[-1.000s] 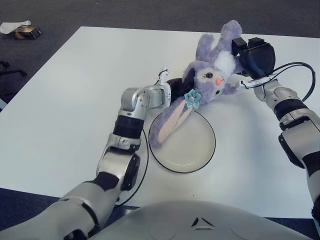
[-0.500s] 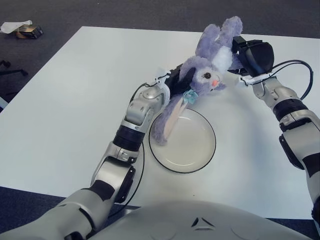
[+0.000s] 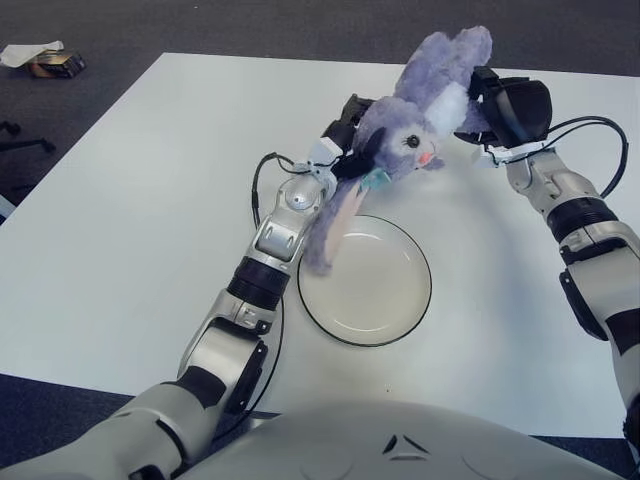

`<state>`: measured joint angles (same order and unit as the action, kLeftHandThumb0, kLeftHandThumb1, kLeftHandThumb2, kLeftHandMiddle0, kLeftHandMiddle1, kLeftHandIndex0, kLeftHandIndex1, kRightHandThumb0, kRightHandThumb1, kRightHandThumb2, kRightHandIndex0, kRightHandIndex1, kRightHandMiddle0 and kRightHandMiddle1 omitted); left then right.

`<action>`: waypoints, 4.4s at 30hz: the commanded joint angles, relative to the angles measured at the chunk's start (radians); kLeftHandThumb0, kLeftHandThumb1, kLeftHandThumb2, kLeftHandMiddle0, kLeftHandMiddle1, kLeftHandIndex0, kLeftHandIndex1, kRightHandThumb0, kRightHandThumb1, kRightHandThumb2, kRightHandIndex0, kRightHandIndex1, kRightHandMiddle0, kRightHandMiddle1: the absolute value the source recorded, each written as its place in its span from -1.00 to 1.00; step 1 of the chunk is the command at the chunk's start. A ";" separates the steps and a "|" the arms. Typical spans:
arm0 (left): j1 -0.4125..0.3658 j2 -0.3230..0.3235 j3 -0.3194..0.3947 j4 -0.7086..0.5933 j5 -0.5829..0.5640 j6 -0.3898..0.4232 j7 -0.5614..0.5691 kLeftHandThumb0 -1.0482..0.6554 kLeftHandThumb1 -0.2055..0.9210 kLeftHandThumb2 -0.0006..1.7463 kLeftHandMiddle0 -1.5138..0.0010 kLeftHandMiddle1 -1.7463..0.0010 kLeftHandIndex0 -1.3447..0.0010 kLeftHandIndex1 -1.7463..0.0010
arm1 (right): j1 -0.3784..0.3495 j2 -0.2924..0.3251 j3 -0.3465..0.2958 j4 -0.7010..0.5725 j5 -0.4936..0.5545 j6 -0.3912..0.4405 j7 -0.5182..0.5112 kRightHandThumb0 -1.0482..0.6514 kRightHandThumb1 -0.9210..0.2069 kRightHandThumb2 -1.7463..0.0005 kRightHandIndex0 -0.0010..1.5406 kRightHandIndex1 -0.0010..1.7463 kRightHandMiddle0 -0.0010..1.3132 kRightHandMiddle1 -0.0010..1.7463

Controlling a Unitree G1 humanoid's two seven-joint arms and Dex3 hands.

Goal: Put the doll into the plate.

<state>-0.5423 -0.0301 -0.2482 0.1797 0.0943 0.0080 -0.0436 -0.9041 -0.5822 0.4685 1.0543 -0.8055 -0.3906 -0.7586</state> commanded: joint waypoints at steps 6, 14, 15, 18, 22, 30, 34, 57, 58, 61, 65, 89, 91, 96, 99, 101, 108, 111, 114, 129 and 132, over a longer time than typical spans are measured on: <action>-0.007 -0.003 0.022 0.042 0.045 -0.089 0.030 -0.70 1.00 -0.15 0.93 -0.16 1.00 0.11 | 0.031 -0.022 -0.019 -0.027 0.006 0.029 0.026 -0.32 -0.03 -0.43 0.71 1.00 -0.13 1.00; -0.005 -0.014 0.035 0.033 0.015 -0.059 -0.009 -0.79 1.00 -0.17 1.00 0.22 1.00 0.40 | 0.037 -0.022 -0.025 -0.035 0.010 0.029 0.034 -0.32 -0.02 -0.44 0.70 1.00 -0.12 1.00; -0.005 -0.015 0.037 0.031 0.006 -0.047 -0.021 -0.82 1.00 -0.17 1.00 0.32 1.00 0.47 | 0.038 -0.022 -0.027 -0.037 0.012 0.028 0.035 -0.32 -0.02 -0.44 0.70 1.00 -0.12 1.00; -0.006 -0.017 0.044 0.024 -0.016 -0.022 -0.053 -0.90 1.00 -0.18 1.00 0.59 1.00 0.64 | 0.041 -0.021 -0.030 -0.039 0.014 0.026 0.037 -0.32 -0.01 -0.44 0.70 1.00 -0.12 1.00; -0.010 -0.015 0.053 0.006 -0.068 0.041 -0.115 -0.98 1.00 -0.16 1.00 0.89 1.00 0.89 | 0.044 -0.023 -0.031 -0.044 0.014 0.028 0.042 -0.32 -0.01 -0.45 0.69 1.00 -0.11 1.00; -0.023 -0.007 0.072 -0.017 -0.156 0.111 -0.221 -1.00 1.00 -0.16 1.00 0.99 1.00 0.99 | 0.050 -0.023 -0.032 -0.053 0.011 0.038 0.052 -0.32 0.00 -0.45 0.68 1.00 -0.11 1.00; -0.022 0.004 0.060 -0.001 -0.118 0.036 -0.216 -1.00 1.00 -0.16 1.00 1.00 1.00 1.00 | 0.052 -0.023 -0.033 -0.057 0.010 0.045 0.057 -0.32 0.00 -0.46 0.68 1.00 -0.10 1.00; 0.094 0.119 -0.156 -0.164 0.769 -0.199 0.381 -1.00 1.00 -0.56 1.00 1.00 1.00 1.00 | 0.006 -0.027 -0.047 -0.104 0.011 0.143 0.172 -0.34 0.08 -0.52 0.69 1.00 -0.05 1.00; 0.096 0.115 -0.164 -0.169 0.806 -0.180 0.405 -1.00 1.00 -0.58 1.00 1.00 1.00 1.00 | -0.003 -0.027 -0.049 -0.122 0.008 0.174 0.208 -0.34 0.09 -0.52 0.69 1.00 -0.05 1.00; 0.096 0.104 -0.181 -0.175 0.877 -0.135 0.441 -1.00 1.00 -0.62 1.00 1.00 1.00 1.00 | -0.006 -0.024 -0.054 -0.149 0.003 0.232 0.267 -0.34 0.09 -0.52 0.69 1.00 -0.05 1.00; 0.086 0.089 -0.196 -0.173 0.930 -0.086 0.456 -1.00 1.00 -0.62 1.00 1.00 1.00 1.00 | -0.002 -0.027 -0.062 -0.193 0.000 0.293 0.329 -0.34 0.07 -0.50 0.67 1.00 -0.06 1.00; 0.030 0.029 -0.311 -0.269 1.108 0.153 0.151 -1.00 1.00 -0.32 0.87 0.94 1.00 0.60 | 0.034 -0.033 -0.090 -0.345 -0.032 0.464 0.496 -0.33 0.03 -0.47 0.65 1.00 -0.09 1.00; 0.022 0.022 -0.313 -0.262 1.111 0.165 0.138 -1.00 1.00 -0.32 0.85 0.93 1.00 0.57 | 0.030 -0.031 -0.091 -0.336 -0.032 0.459 0.495 -0.33 0.03 -0.47 0.65 1.00 -0.09 1.00; -0.029 0.006 -0.303 -0.209 1.082 0.196 0.059 -1.00 1.00 -0.37 0.89 0.37 1.00 0.18 | 0.027 -0.031 -0.094 -0.316 -0.029 0.441 0.485 -0.33 0.07 -0.50 0.66 1.00 -0.06 1.00; -0.056 0.003 -0.294 -0.180 1.060 0.213 0.009 -1.00 1.00 -0.42 0.96 -0.09 1.00 -0.15 | 0.025 -0.033 -0.092 -0.308 -0.035 0.439 0.476 -0.35 0.12 -0.55 0.68 1.00 -0.03 1.00; -0.066 0.004 -0.293 -0.172 1.056 0.225 -0.021 -1.00 1.00 -0.45 0.99 -0.24 1.00 -0.27 | 0.020 -0.035 -0.086 -0.300 -0.044 0.441 0.475 -0.35 0.14 -0.56 0.69 1.00 -0.01 1.00; -0.144 0.000 -0.295 -0.057 1.041 0.276 -0.104 -1.00 1.00 -0.42 1.00 -0.18 1.00 -0.26 | 0.008 -0.030 -0.088 -0.276 -0.054 0.457 0.459 -0.36 0.16 -0.58 0.71 1.00 0.00 1.00; -0.169 -0.007 -0.299 -0.008 1.035 0.297 -0.119 -1.00 1.00 -0.39 1.00 -0.10 1.00 -0.21 | 0.008 -0.030 -0.087 -0.271 -0.056 0.455 0.439 -0.36 0.17 -0.59 0.73 1.00 0.01 1.00; -0.179 -0.008 -0.305 0.008 1.031 0.312 -0.125 -1.00 1.00 -0.37 1.00 -0.06 1.00 -0.19 | 0.007 -0.030 -0.085 -0.268 -0.058 0.455 0.428 -0.36 0.18 -0.59 0.74 1.00 0.01 1.00; -0.272 -0.054 -0.318 0.249 0.988 0.389 -0.079 -1.00 1.00 -0.30 1.00 0.54 1.00 0.43 | 0.009 -0.034 -0.096 -0.260 -0.039 0.455 0.416 -0.37 0.19 -0.60 0.76 1.00 0.03 1.00; -0.298 -0.071 -0.320 0.314 0.973 0.392 -0.052 -1.00 1.00 -0.30 1.00 0.65 1.00 0.52 | 0.012 -0.031 -0.101 -0.266 -0.032 0.463 0.417 -0.37 0.19 -0.61 0.76 1.00 0.03 1.00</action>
<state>-0.7920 -0.0841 -0.5631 0.4270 1.0829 0.3930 -0.1314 -0.8765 -0.6037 0.3846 0.7884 -0.8491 0.0649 -0.3346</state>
